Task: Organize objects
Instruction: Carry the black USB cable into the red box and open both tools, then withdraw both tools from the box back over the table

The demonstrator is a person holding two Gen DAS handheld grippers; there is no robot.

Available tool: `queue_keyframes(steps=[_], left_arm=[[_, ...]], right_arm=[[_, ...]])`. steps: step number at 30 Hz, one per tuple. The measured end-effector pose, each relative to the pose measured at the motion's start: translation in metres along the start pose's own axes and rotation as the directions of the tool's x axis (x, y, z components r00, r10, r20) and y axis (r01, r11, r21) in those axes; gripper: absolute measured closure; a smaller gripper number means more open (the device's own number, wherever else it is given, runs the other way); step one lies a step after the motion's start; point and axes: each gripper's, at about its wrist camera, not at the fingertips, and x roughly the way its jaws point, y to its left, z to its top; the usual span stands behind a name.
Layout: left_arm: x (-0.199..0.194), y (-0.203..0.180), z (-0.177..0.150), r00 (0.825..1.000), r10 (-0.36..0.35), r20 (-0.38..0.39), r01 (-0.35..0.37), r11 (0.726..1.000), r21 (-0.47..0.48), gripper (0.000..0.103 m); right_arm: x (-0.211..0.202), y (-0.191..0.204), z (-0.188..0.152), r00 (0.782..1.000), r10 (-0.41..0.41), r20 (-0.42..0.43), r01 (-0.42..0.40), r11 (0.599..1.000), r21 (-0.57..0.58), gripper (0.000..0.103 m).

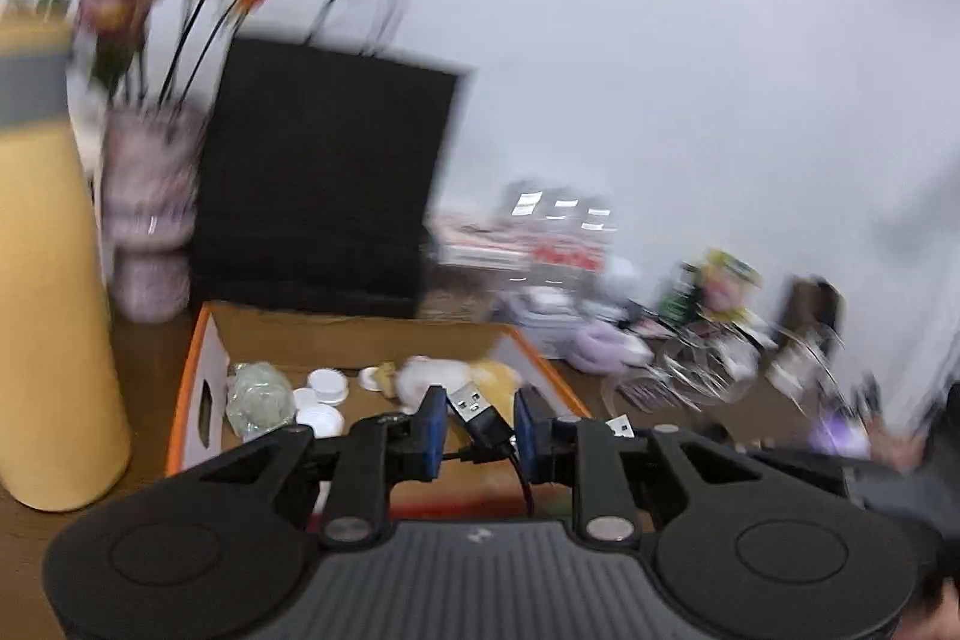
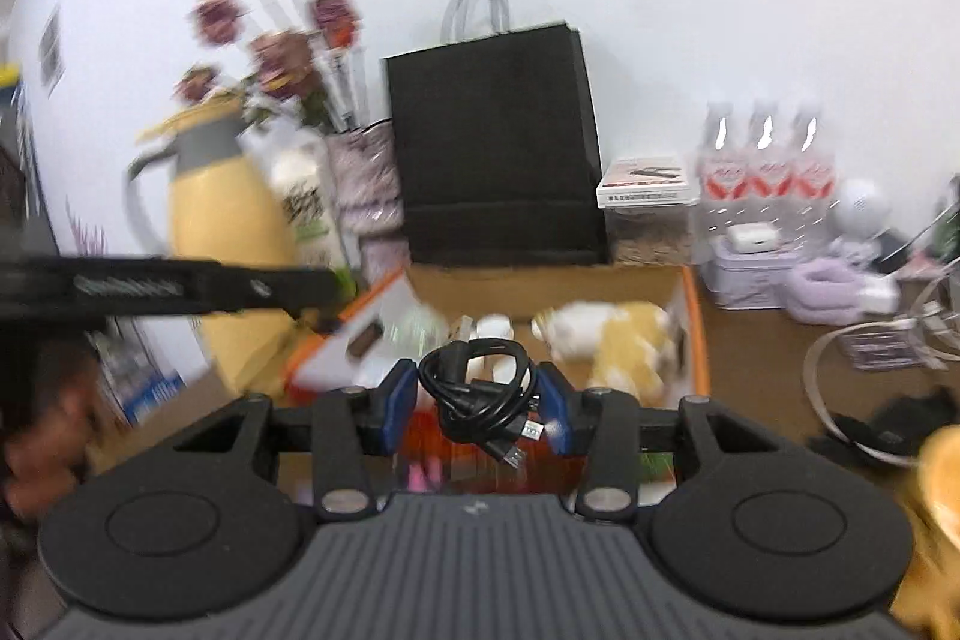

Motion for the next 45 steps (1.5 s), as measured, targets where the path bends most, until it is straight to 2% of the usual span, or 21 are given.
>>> queue_keyframes(steps=[3,5,6,7,8,9,14,17,20,22,25,28,31,34,36,39,41,43,45], left_arm=[[0.064,0.025,0.023,0.996,0.034,-0.077,-0.04,0.996,-0.081,0.081],[0.102,0.04,0.025,0.991,0.028,-0.127,-0.041,0.994,-0.099,0.081],[0.113,0.046,0.022,0.99,0.049,-0.13,-0.061,0.994,-0.095,0.079],[0.123,0.052,0.019,0.988,0.08,-0.131,-0.091,0.992,-0.083,0.073],[0.133,0.057,0.016,0.986,0.093,-0.137,-0.101,0.993,-0.057,0.054],[0.138,0.062,0.011,0.987,0.085,-0.137,-0.092,0.995,-0.04,0.041],[0.133,0.073,0.004,0.99,0.105,-0.096,-0.103,0.994,0.019,0.036],[0.11,0.071,0.011,0.992,0.111,-0.052,-0.107,0.992,0.069,0.027],[0.084,0.067,0.021,0.983,0.183,0.003,-0.183,0.979,0.089,0.025],[0.066,0.06,0.025,0.978,0.209,0.017,-0.21,0.973,0.094,0.025],[0.029,0.041,0.022,0.975,0.22,0.04,-0.223,0.968,0.112,0.024],[-0.017,0.02,0.0,0.974,0.215,0.076,-0.224,0.965,0.139,0.017],[-0.069,-0.003,-0.043,0.974,0.2,0.11,-0.217,0.959,0.18,0.013],[-0.119,-0.025,-0.1,0.978,0.179,0.109,-0.196,0.966,0.171,0.011],[-0.148,-0.039,-0.14,0.977,0.195,0.082,-0.207,0.964,0.168,0.011],[-0.191,-0.056,-0.195,0.968,0.252,0.01,-0.25,0.954,0.166,0.011],[-0.217,-0.06,-0.219,0.964,0.264,-0.027,-0.259,0.957,0.132,0.011],[-0.232,-0.061,-0.231,0.962,0.267,-0.051,-0.261,0.96,0.101,0.011],[-0.24,-0.061,-0.235,0.959,0.279,-0.042,-0.274,0.958,0.089,0.011]], right_arm=[[0.066,-0.015,0.034,0.999,0.006,-0.042,-0.004,0.999,0.041,0.059],[0.111,-0.027,0.049,0.996,0.004,-0.084,0.002,0.997,0.081,0.059],[0.131,-0.031,0.054,0.995,0.0,-0.102,0.01,0.996,0.089,0.058],[0.147,-0.034,0.057,0.993,-0.014,-0.114,0.024,0.996,0.091,0.058],[0.162,-0.036,0.06,0.991,-0.032,-0.127,0.044,0.995,0.089,0.058],[0.175,-0.036,0.061,0.99,-0.037,-0.136,0.047,0.996,0.073,0.058],[0.223,-0.041,0.054,0.98,-0.016,-0.201,0.031,0.997,0.075,0.055],[0.222,-0.039,0.054,0.982,-0.039,-0.187,0.052,0.997,0.064,0.046],[0.201,-0.038,0.063,0.986,-0.042,-0.161,0.054,0.996,0.066,0.044],[0.181,-0.035,0.072,0.989,-0.055,-0.134,0.064,0.996,0.066,0.039],[0.139,-0.025,0.079,0.994,-0.062,-0.093,0.066,0.997,0.047,0.033],[0.088,-0.011,0.065,0.995,-0.085,-0.059,0.086,0.996,0.003,0.026],[0.031,0.003,0.023,0.993,-0.106,-0.053,0.102,0.993,-0.061,0.021],[-0.032,0.015,-0.035,0.99,-0.12,-0.073,0.113,0.989,-0.096,0.017],[-0.069,0.023,-0.072,0.987,-0.122,-0.103,0.112,0.989,-0.097,0.017],[-0.137,0.037,-0.125,0.98,-0.107,-0.166,0.093,0.992,-0.086,0.015],[-0.178,0.046,-0.151,0.982,-0.052,-0.183,0.04,0.997,-0.067,0.005],[-0.204,0.051,-0.164,0.979,-0.051,-0.198,0.044,0.998,-0.039,0.005],[-0.219,0.056,-0.168,0.981,-0.064,-0.183,0.058,0.998,-0.037,0.005]])
